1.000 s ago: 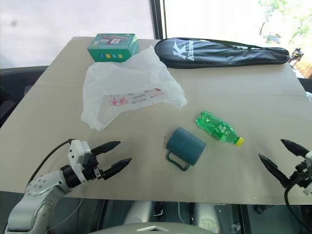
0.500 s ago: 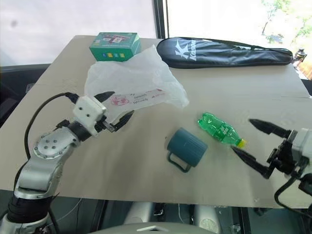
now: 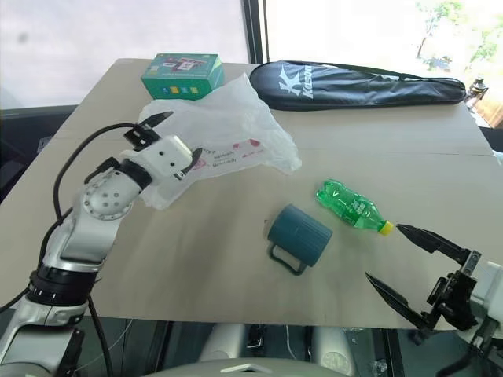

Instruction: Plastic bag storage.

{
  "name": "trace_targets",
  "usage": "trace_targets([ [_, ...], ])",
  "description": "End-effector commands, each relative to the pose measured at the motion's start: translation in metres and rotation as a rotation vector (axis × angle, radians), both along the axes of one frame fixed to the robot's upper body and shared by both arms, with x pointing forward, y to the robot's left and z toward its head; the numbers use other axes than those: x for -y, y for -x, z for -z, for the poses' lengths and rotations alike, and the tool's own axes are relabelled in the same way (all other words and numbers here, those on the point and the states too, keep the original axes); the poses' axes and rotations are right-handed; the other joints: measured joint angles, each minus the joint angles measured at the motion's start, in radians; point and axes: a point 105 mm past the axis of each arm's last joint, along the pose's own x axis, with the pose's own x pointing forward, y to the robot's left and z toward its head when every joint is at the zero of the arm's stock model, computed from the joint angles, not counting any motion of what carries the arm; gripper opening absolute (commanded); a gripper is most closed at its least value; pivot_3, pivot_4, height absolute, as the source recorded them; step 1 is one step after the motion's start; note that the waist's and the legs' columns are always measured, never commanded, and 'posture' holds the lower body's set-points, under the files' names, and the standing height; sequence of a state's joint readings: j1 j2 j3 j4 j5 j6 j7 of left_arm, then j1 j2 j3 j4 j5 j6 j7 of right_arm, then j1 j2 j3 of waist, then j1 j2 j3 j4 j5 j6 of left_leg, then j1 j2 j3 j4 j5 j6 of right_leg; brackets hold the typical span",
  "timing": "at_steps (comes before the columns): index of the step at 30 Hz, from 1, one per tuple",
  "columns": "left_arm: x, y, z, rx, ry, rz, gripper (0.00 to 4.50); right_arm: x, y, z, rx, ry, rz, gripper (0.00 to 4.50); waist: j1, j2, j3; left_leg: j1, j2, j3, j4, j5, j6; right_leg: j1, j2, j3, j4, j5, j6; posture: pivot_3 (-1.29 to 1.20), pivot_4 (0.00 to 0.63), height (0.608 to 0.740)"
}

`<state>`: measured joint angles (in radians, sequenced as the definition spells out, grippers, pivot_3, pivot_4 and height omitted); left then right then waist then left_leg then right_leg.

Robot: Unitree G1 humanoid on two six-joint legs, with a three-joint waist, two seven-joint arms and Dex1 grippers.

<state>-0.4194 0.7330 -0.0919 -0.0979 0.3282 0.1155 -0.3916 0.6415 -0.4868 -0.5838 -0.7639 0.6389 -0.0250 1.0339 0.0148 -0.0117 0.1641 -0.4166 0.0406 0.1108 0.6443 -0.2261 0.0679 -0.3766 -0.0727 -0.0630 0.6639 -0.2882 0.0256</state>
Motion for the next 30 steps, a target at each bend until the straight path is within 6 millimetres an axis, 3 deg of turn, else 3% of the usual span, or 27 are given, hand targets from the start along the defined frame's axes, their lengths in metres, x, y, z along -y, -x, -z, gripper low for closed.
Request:
trace_targets([
  [1,0.001,-0.005,-0.005,0.003,-0.012,0.006,4.43,-0.007,0.004,-0.010,0.113,-0.006,0.002,4.50,0.000,0.000,0.000,0.000,0.000,0.000,0.000,0.000,0.000,0.000,0.000,0.000,0.000,0.000,0.000,0.00,0.150,0.740],
  [13,0.005,-0.014,0.010,-0.061,-0.041,-0.002,4.43,-0.022,-0.007,-0.030,0.214,-0.135,-0.037,4.50,0.000,-0.001,0.000,-0.001,0.000,0.000,0.003,0.000,0.000,0.000,0.000,0.000,0.001,0.000,0.000,0.00,0.150,0.740],
  [15,0.008,-0.016,0.009,-0.069,-0.021,0.006,4.20,-0.027,-0.009,-0.031,0.205,-0.129,-0.064,4.50,0.000,-0.001,0.000,-0.001,0.000,0.000,0.003,0.000,0.000,0.001,0.000,0.000,0.001,0.000,0.000,0.00,0.150,0.740],
  [18,0.013,-0.017,-0.002,-0.066,0.053,0.015,3.32,-0.034,-0.016,-0.029,0.208,-0.075,-0.064,4.50,0.001,-0.001,0.000,-0.001,0.000,0.000,0.004,0.000,0.000,0.001,0.000,0.000,0.002,0.000,0.000,0.00,0.150,0.740],
  [21,0.018,-0.016,-0.020,-0.074,0.187,0.032,1.95,-0.034,-0.035,-0.019,0.183,0.023,0.034,4.50,0.000,-0.002,0.000,-0.001,0.000,0.000,0.005,0.000,0.000,0.001,0.000,0.000,0.003,0.000,0.000,0.00,0.150,0.740],
  [25,0.025,-0.016,-0.038,-0.112,0.347,0.057,0.04,-0.036,-0.042,0.006,0.096,0.242,0.060,4.50,0.001,-0.002,0.000,-0.002,-0.001,-0.001,0.008,0.000,0.000,-0.001,0.000,-0.001,0.007,0.000,0.000,0.00,0.150,0.740],
  [28,0.030,-0.015,-0.051,-0.145,0.444,0.081,0.04,-0.040,-0.046,0.020,-0.071,0.254,0.038,4.50,-0.001,-0.003,0.000,-0.001,-0.001,0.000,0.009,0.000,0.000,0.000,0.001,0.000,0.009,0.000,0.000,0.00,0.150,0.740],
  [30,0.030,-0.015,-0.055,-0.148,0.464,0.072,0.04,-0.045,-0.049,0.020,-0.111,0.247,0.026,4.50,-0.002,-0.003,0.000,-0.001,-0.001,0.000,0.010,0.000,0.000,0.000,0.001,0.000,0.010,0.000,0.000,0.00,0.150,0.740],
])
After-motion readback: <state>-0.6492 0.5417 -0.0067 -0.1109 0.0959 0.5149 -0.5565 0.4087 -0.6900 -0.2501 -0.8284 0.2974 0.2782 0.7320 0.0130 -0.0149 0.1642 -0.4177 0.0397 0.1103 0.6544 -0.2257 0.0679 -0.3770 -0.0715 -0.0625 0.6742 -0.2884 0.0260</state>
